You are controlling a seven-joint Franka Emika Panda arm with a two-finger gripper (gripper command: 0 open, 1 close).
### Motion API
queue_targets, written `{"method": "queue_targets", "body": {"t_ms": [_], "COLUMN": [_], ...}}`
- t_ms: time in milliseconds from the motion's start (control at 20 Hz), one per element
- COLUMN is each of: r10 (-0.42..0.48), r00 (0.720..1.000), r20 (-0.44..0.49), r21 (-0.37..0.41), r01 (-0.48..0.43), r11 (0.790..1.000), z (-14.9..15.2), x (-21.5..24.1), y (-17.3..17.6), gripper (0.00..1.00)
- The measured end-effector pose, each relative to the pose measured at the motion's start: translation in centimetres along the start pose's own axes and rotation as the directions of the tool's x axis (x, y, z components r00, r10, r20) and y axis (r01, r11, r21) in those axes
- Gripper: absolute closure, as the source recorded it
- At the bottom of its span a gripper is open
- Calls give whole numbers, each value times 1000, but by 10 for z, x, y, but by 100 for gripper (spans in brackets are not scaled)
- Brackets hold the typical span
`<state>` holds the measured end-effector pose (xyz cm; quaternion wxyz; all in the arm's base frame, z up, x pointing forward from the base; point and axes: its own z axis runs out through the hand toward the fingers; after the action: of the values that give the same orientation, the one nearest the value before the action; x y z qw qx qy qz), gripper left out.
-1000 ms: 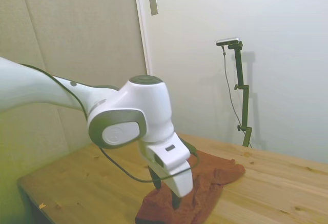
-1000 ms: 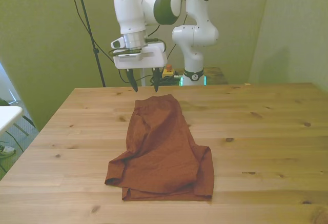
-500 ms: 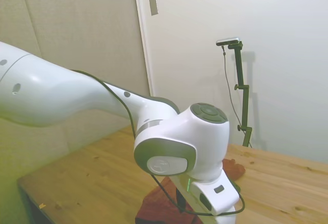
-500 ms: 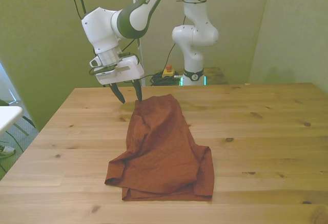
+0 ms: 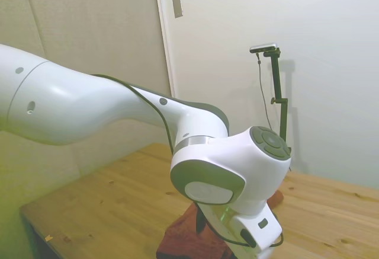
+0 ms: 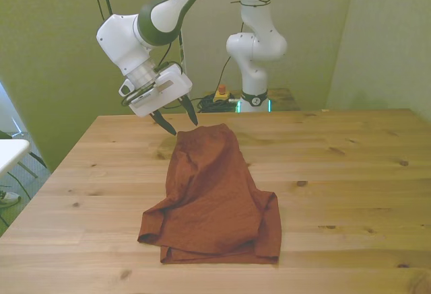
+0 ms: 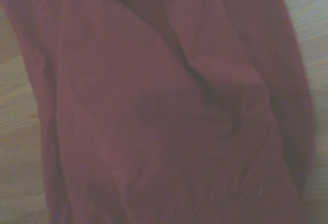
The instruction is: Unfold the shorts
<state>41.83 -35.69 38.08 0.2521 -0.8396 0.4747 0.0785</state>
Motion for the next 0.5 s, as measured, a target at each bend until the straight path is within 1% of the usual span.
{"method": "queue_targets", "body": {"t_ms": [200,500], "r10": [-3,-11], "r00": [1000,1000], "r20": [20,25], "r21": [2,-5], "r01": [3,11], "r11": [1000,1000], "z": [3,4], "x": [11,18], "y": [-3,-9], "gripper": [0,0]}}
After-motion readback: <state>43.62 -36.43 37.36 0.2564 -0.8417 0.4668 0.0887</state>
